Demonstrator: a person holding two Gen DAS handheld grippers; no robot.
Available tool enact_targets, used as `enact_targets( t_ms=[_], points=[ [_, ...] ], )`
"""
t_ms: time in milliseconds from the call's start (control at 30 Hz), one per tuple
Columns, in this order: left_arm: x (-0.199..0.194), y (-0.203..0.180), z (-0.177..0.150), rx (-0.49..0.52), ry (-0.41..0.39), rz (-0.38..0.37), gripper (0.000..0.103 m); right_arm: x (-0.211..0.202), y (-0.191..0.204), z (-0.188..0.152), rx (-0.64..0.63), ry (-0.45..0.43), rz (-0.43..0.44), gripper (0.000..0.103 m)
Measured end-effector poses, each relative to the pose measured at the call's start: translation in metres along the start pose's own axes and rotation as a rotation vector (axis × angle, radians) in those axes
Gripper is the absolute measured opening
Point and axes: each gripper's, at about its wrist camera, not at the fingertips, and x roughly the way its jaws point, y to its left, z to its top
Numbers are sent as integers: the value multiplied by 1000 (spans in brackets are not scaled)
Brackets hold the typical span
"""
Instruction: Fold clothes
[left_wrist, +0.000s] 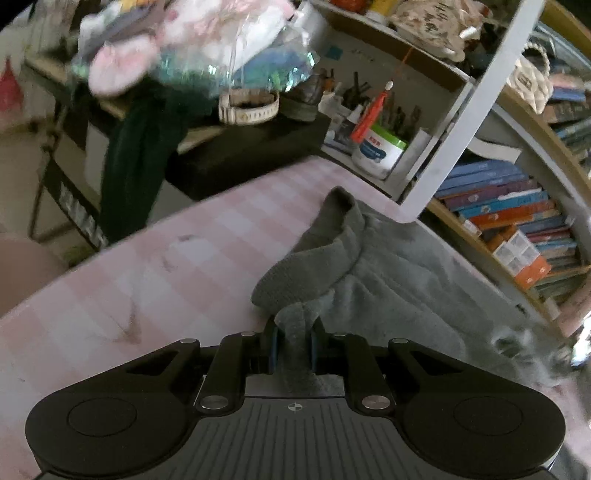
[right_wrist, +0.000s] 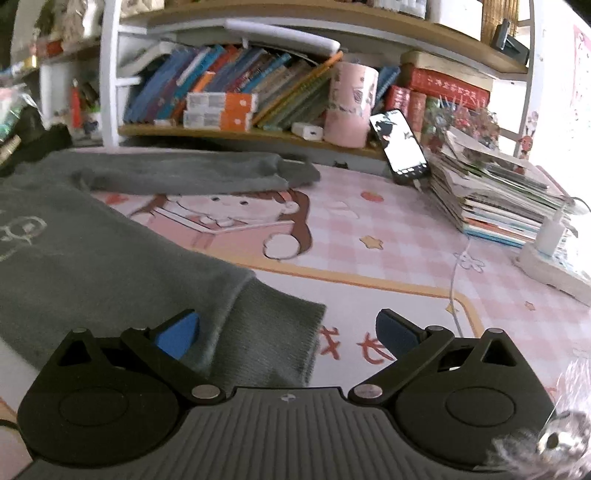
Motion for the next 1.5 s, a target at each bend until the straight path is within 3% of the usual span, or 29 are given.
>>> enact_targets(
  t_ms=[67,133,233,333,400,467,533,567,700,833,1000,1300,1400,1467,1500],
  points=[
    [-17,-24,-4,128,-88,16,13,1,2,1,-5,6,2,103],
    [-28,-33,-3,164,-123,4,13,3,3,0,-7,16,-1,103],
    [-25,-28,1,143,-84,37,14,6,3,-1,-3,28,-5,103],
    [-12,-14,-4,109,-1,78,20,7,2,-3,3,29,-2,103],
    [-11,-8,-7,96,9,95,26,7,1,-4,5,31,-1,103],
    [-13,-2,-9,88,2,117,52,7,2,-3,1,32,-2,103],
    [-20,3,-9,85,-33,149,65,6,3,-3,-3,32,-5,103],
    [-25,4,-9,84,-52,146,66,6,3,-3,-5,31,-6,103],
    [-43,-10,-8,135,-154,148,63,8,5,-2,-10,34,-8,103],
    [-54,-25,-4,156,-217,91,63,9,4,-1,-16,34,-32,102],
    [-44,-44,-9,220,-150,-9,63,10,2,1,-16,33,-98,102],
    [-28,-59,-29,275,-62,-90,61,-3,8,8,-27,-13,-51,101],
    [-17,-48,-29,240,-5,-48,40,-3,11,7,-33,-8,-43,101],
    [-10,-37,-28,201,26,-19,15,-2,12,6,-36,-2,-40,101],
    [-11,-30,-26,182,21,-19,12,0,12,5,-35,7,-47,101]
  ],
)
